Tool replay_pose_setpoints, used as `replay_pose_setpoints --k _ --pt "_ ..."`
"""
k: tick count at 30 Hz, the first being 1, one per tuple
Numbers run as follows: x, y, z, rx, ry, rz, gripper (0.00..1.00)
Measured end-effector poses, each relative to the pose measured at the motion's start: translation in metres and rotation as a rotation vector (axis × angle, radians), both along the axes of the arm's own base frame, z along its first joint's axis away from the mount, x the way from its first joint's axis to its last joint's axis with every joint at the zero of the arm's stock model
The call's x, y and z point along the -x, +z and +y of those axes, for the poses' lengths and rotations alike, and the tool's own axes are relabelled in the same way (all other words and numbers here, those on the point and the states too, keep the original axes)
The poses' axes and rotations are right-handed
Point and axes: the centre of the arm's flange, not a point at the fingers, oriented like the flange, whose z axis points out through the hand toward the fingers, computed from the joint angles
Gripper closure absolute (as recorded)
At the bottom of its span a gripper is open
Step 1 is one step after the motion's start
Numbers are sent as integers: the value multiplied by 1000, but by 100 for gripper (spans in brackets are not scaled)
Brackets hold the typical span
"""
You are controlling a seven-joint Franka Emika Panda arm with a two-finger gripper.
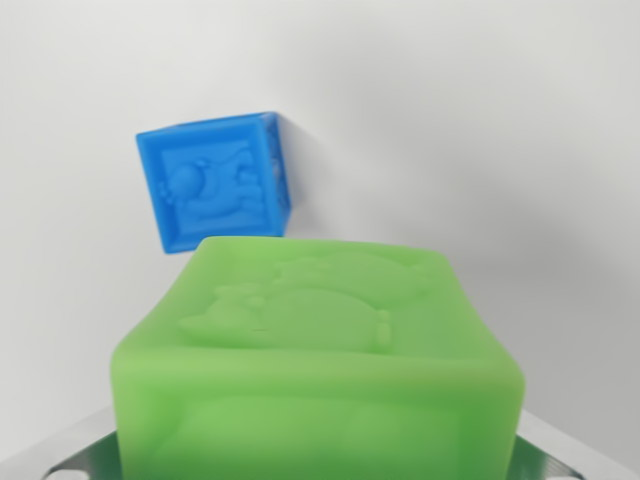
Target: Stack cube
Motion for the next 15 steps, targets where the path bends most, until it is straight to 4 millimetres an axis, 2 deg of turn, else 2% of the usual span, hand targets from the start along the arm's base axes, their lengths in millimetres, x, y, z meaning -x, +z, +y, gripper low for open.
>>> replay_pose_setpoints --k 15 --pt "4 7 28 0 18 0 100"
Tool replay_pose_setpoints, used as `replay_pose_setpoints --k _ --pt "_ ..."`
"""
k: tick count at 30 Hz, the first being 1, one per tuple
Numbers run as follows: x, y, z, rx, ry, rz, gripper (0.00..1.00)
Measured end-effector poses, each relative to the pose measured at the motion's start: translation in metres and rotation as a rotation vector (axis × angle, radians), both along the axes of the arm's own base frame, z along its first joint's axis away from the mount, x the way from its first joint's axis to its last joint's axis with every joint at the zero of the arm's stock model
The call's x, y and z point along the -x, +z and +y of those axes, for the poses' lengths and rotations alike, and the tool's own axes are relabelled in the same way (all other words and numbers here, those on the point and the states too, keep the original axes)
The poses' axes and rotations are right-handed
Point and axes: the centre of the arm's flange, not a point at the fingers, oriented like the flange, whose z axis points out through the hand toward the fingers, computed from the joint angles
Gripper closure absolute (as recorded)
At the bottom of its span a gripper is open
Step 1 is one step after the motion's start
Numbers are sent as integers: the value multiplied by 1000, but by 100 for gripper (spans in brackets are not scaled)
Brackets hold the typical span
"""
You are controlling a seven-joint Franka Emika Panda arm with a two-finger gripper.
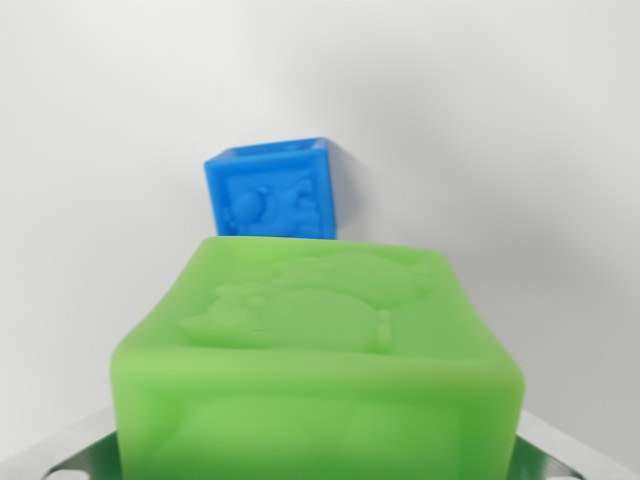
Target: Stack cube
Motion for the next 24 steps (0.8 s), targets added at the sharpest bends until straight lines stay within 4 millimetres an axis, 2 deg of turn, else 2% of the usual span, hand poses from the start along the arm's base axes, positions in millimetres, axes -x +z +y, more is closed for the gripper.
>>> replay_pose_setpoints --k 14,24 --pt "3 5 24 0 16 1 100" --pt "3 -29 24 2 17 8 100"
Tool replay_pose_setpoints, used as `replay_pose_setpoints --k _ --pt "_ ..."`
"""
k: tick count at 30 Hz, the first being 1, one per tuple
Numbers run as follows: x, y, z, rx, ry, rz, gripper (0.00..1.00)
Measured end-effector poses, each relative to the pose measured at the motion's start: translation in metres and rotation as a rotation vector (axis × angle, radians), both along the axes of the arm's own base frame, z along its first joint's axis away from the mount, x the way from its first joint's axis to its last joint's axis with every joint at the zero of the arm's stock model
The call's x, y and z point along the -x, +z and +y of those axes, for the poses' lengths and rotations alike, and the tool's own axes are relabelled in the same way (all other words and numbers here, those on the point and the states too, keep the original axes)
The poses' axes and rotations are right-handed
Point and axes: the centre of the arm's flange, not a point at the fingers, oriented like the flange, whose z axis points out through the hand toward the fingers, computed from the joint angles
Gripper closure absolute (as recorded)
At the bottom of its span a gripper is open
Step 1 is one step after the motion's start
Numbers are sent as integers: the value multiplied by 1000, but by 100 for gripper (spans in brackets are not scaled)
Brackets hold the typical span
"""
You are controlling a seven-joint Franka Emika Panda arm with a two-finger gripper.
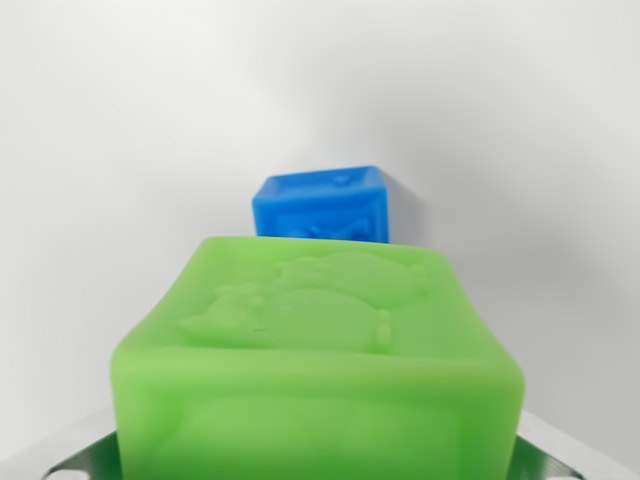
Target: Stack cube
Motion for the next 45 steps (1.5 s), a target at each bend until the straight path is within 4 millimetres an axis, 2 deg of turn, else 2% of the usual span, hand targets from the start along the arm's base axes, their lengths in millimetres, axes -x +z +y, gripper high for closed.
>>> replay_pose_setpoints --k 19,33,45 --pt "1 -48 0 0 -1 -1 100" --pt "1 -72 -1 0 -2 -1 100" --pt "1 -82 -1 0 -2 -2 100"
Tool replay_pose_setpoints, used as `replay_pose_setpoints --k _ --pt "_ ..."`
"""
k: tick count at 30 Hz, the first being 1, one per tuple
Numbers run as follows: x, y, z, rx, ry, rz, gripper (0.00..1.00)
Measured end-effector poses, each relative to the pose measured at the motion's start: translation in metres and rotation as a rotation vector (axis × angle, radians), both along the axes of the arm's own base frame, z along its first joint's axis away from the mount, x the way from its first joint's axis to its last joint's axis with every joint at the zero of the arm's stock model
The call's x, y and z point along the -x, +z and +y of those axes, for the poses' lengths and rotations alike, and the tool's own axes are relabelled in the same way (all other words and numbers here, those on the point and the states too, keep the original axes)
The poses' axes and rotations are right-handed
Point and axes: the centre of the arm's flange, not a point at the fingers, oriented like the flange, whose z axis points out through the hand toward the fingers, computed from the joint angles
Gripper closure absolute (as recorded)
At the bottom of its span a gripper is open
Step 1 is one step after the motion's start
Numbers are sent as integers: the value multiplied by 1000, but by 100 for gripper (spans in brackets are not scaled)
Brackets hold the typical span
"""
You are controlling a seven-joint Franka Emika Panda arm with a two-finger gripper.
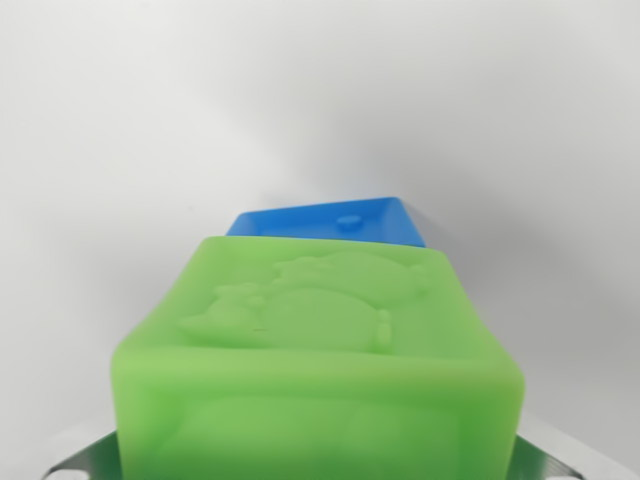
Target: Stack cube
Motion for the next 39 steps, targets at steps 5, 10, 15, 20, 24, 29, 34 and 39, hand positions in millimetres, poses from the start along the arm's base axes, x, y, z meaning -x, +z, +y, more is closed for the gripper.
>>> replay_pose_setpoints --k 5,10,15,20,24,29,34,39 --pt "0 -1 0 1 0 0 0" --pt "0 -1 0 1 0 0 0" --pt "0 -1 0 1 0 0 0" --pt "0 -1 0 0 0 -1 0" --pt "0 -1 0 0 0 -1 0" --pt "0 -1 0 0 0 -1 0" --pt "0 -1 0 0 0 -1 0" --pt "0 -1 0 1 0 0 0"
